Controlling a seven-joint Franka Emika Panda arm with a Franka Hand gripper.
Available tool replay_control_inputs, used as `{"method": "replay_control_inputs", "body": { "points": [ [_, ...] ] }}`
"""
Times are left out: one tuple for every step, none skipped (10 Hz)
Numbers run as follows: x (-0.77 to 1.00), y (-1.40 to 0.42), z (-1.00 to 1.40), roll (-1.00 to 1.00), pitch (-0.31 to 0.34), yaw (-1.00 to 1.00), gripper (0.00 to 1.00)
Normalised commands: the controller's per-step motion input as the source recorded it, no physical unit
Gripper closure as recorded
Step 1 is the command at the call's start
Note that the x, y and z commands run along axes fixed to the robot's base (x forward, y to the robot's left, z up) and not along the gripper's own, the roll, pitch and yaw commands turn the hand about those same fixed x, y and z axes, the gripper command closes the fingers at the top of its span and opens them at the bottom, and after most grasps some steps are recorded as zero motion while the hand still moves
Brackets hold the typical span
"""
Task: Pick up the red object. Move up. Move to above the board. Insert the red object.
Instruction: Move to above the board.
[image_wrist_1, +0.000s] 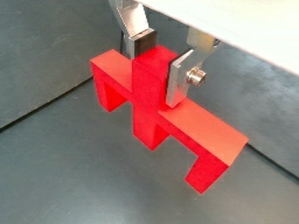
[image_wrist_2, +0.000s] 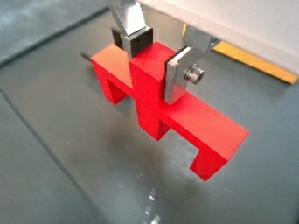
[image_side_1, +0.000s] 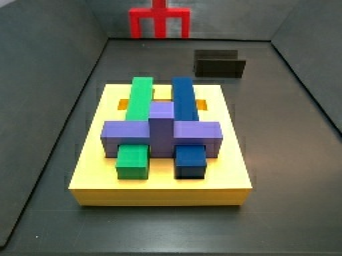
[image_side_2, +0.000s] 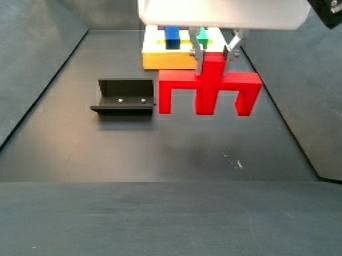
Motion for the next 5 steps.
{"method": "replay_control_inputs", "body": {
  "points": [
    [-0.03,-0.01,1.4,-0.01,0.037,0.0,1.0],
    [-0.06,-0.01,1.4,0.02,0.033,0.01,1.0],
    [-0.02,-0.01,1.4,0.02,0.021,0.01,1.0],
    [0.05,0.01,0.77,0.0,0.071,0.0,1.0],
    [0.06,0.0,0.46,0.0,0.094,0.0,1.0]
  ]
}}
